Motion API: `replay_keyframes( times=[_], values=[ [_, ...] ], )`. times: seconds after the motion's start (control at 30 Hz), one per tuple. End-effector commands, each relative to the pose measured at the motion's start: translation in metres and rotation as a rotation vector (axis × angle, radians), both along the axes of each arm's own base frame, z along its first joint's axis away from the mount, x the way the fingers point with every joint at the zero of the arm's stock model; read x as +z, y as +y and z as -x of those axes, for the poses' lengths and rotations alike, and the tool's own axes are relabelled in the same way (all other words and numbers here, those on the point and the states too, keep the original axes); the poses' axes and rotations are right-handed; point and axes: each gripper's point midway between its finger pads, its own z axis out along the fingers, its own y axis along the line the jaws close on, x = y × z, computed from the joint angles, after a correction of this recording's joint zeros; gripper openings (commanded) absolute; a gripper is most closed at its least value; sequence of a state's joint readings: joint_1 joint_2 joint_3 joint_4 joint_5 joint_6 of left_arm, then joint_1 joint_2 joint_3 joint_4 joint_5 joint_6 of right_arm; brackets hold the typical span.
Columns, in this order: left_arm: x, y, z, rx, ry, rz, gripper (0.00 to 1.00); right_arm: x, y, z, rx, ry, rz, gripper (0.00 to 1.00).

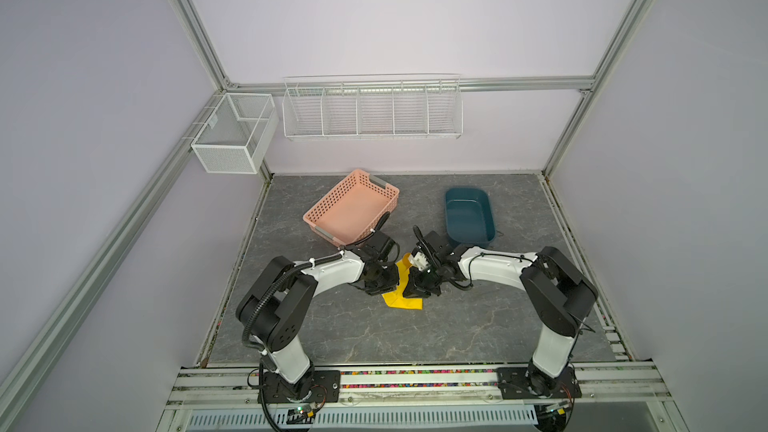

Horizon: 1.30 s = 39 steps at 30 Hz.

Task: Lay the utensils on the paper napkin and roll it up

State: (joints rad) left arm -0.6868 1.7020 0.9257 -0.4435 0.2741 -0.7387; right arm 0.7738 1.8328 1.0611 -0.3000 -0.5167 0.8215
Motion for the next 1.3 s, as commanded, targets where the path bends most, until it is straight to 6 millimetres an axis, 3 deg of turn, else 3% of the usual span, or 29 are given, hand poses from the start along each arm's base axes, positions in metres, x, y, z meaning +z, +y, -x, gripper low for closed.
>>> replay_keyframes(
  times=[0.0, 0.33, 0.5, 0.7, 0.83, 0.97, 1.27],
  values=[
    [-0.021, 0.016, 0.011, -0.003, 0.037, -0.084, 0.00, -0.001, -0.001, 0.002, 0.007, 0.007, 0.018, 0.12],
    [-0.011, 0.015, 0.004, 0.004, 0.007, -0.083, 0.00, -0.034, -0.024, 0.006, 0.020, 0.008, 0.166, 0.12],
    [0.019, 0.015, -0.012, 0.037, -0.096, -0.045, 0.00, -0.038, -0.025, 0.007, 0.023, 0.018, 0.168, 0.12],
    [0.046, 0.043, -0.022, 0.131, -0.160, 0.000, 0.02, -0.037, -0.025, 0.008, 0.025, 0.016, 0.164, 0.12],
    [0.043, 0.071, -0.018, 0.196, -0.148, 0.008, 0.07, -0.036, -0.024, 0.008, 0.027, 0.014, 0.159, 0.12],
    [0.033, 0.086, -0.012, 0.218, -0.121, 0.008, 0.14, -0.033, -0.024, 0.008, 0.027, 0.013, 0.155, 0.12],
    [0.013, 0.067, -0.009, 0.208, -0.069, 0.151, 0.25, -0.028, -0.025, 0.009, 0.027, 0.006, 0.152, 0.12]
  ],
)
